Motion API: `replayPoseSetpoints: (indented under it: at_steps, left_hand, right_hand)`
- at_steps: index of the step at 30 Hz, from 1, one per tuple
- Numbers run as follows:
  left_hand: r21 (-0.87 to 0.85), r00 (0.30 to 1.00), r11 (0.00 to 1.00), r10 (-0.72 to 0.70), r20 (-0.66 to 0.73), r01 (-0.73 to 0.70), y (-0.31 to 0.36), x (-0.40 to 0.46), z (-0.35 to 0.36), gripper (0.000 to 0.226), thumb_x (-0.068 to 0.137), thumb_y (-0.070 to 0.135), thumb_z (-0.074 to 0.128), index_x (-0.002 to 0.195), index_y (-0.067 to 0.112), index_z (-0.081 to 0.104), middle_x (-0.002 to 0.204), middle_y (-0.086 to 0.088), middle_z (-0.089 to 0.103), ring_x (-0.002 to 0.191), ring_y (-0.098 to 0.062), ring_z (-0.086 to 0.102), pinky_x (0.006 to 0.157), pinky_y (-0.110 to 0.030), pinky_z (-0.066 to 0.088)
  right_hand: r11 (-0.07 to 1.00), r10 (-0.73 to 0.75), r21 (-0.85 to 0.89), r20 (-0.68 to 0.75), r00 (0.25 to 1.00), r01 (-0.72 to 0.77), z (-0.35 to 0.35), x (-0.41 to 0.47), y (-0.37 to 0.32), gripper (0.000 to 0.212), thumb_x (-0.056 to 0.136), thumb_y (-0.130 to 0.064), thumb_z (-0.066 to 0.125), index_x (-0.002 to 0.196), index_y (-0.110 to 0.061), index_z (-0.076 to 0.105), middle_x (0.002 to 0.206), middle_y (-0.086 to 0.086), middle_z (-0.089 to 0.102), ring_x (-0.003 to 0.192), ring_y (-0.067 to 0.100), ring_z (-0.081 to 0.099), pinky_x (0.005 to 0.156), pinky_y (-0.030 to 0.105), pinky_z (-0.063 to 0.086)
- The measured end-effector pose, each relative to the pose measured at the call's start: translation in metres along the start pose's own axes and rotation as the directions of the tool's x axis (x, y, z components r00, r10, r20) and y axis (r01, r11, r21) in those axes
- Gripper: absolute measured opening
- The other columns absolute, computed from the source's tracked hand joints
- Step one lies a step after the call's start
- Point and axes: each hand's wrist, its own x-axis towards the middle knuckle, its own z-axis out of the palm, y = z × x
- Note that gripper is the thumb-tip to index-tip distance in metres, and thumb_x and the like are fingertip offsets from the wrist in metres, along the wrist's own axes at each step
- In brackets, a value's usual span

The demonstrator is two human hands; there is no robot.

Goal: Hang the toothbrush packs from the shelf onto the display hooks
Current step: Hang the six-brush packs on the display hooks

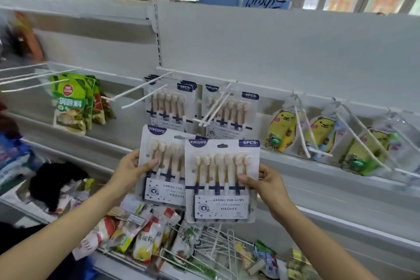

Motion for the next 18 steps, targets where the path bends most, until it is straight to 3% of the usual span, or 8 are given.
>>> replayPoseSetpoints:
  at_steps: [6,10,13,15,16,18]
  left_hand:
    - [-0.027,0.998,0.999,0.040,0.046,-0.039,0.007,0.021,-0.073,0.022,0.088,-0.002,0.064,0.107,0.008,0.066,0.098,-0.003,0.078,0.084,-0.012,0.074,0.069,-0.021,0.059]
    - [-0.062,0.994,0.995,0.083,0.066,-0.079,0.008,0.030,-0.111,0.029,0.086,0.000,0.066,0.115,0.003,0.064,0.103,-0.009,0.076,0.090,-0.017,0.073,0.075,-0.023,0.059]
    - [-0.111,0.986,0.986,0.135,0.100,-0.123,0.011,0.033,-0.129,0.041,0.078,0.020,0.080,0.115,0.008,0.065,0.108,-0.011,0.075,0.092,-0.018,0.073,0.077,-0.025,0.060]
    - [-0.125,0.982,0.983,0.148,0.114,-0.133,0.014,0.033,-0.137,0.067,0.059,0.044,0.090,0.113,0.012,0.066,0.105,-0.007,0.076,0.092,-0.017,0.073,0.077,-0.025,0.060]
    - [-0.129,0.982,0.982,0.150,0.112,-0.135,0.015,0.033,-0.140,0.074,0.053,0.049,0.091,0.113,0.013,0.066,0.103,-0.005,0.077,0.092,-0.016,0.073,0.077,-0.025,0.060]
    - [-0.127,0.984,0.982,0.150,0.096,-0.137,0.014,0.036,-0.143,0.060,0.060,0.038,0.088,0.110,0.015,0.067,0.102,-0.005,0.077,0.091,-0.018,0.073,0.078,-0.027,0.060]
  right_hand:
    - [0.997,-0.054,0.053,-0.036,0.998,0.056,0.045,-0.010,-0.011,0.025,0.079,-0.002,0.077,0.103,-0.009,0.073,0.094,0.007,0.079,0.086,0.021,0.075,0.070,0.027,0.058]
    - [0.996,-0.065,0.067,-0.019,0.998,0.066,0.068,-0.013,-0.020,0.027,0.081,-0.001,0.076,0.106,-0.008,0.072,0.096,0.007,0.078,0.087,0.020,0.075,0.071,0.026,0.058]
    - [0.996,-0.076,0.054,-0.030,0.997,0.077,0.080,-0.013,-0.025,0.028,0.080,-0.003,0.076,0.107,-0.009,0.072,0.098,0.008,0.078,0.091,0.024,0.075,0.077,0.033,0.058]
    - [0.995,-0.079,0.052,-0.041,0.996,0.081,0.085,-0.014,-0.027,0.028,0.080,-0.003,0.075,0.107,-0.009,0.072,0.099,0.009,0.078,0.093,0.026,0.074,0.080,0.036,0.057]
    - [0.995,-0.077,0.053,-0.049,0.996,0.080,0.087,-0.015,-0.028,0.028,0.080,-0.003,0.075,0.107,-0.009,0.072,0.099,0.009,0.078,0.093,0.026,0.074,0.081,0.037,0.057]
    - [0.995,-0.077,0.054,-0.063,0.995,0.080,0.089,-0.018,-0.029,0.027,0.081,-0.001,0.074,0.107,-0.008,0.071,0.099,0.010,0.078,0.092,0.027,0.074,0.080,0.038,0.057]
